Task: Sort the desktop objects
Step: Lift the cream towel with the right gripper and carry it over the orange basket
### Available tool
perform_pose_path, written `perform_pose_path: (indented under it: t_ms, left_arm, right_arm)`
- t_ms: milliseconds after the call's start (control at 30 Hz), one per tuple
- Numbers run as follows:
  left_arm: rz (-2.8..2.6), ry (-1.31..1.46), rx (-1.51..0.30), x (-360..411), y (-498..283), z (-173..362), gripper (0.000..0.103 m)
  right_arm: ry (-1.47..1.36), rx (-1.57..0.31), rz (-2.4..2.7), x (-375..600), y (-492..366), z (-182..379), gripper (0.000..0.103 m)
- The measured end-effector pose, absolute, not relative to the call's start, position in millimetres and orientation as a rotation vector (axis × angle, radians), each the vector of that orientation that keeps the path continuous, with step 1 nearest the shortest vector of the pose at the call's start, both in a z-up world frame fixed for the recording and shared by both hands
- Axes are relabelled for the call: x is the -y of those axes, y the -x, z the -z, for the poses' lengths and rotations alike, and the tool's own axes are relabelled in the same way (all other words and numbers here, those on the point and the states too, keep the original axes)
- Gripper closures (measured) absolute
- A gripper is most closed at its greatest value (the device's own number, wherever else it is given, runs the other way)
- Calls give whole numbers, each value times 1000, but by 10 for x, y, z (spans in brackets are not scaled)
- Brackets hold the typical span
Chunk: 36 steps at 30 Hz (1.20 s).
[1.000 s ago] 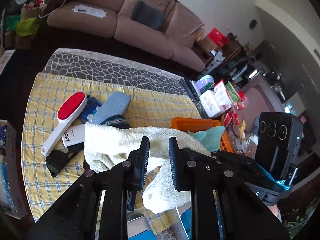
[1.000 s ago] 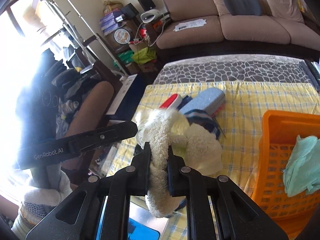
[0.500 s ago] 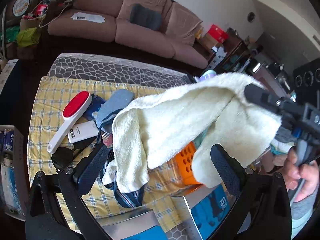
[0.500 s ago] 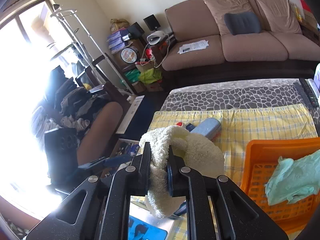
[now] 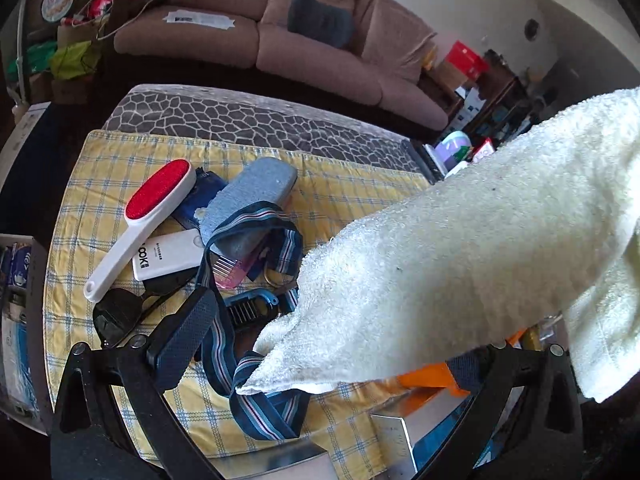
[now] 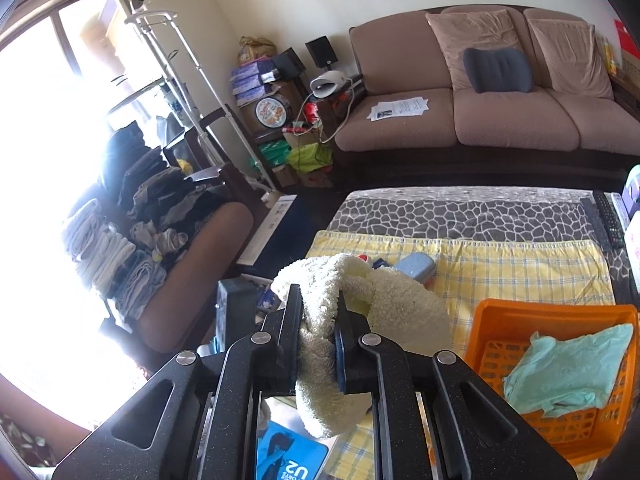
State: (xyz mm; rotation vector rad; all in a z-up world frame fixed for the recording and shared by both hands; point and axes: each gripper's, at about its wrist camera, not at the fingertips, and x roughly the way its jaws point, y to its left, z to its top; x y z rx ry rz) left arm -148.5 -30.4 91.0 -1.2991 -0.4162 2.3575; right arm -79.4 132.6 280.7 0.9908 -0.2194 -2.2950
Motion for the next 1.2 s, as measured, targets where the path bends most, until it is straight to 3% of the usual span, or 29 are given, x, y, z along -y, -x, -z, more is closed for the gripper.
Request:
perform_pose_path:
  t_ms: [33,67,100,133,167,333,700,967,1200]
  left_arm:
    - [-2337,1307,415,261,1499,-893,12]
    - [-2313,1316,423,221,1512,-870,40]
    - [-2295,1330,440,191,1530,-854,58]
    - [-2281,1344,457,166,1538,-842,87]
    - [-2281,1336,465,145,1528,-857,95]
    - [-2281,1233,500,119,1482,-1203,95]
    - [-2340,1149,371,-243,1547,-2092,95]
    - [-2255,1050,290,-1003,1428,-2681,95]
    - [-2155,1055,277,-1752,1398,-2719,95]
  right_arm:
    - [-985,213,2295,-1334,775,-2837,91]
    - [-979,208,2294,-1340,759,-2868,91]
    - [-973,208,2293,-1348,748,-2895,91]
    - [-967,208,2291,-1358,734,-2923,91]
    - [-960,206,2291,-1376,722,-2951,91]
    - [-937,205,2311,-1512,675,-3040,91]
    - [-871,281,2388,-2089,624,-3297,91]
    - [-802,285,2491,-2704,518,-3668,91]
    - [-847,339,2547,-3288,496,-3444,91]
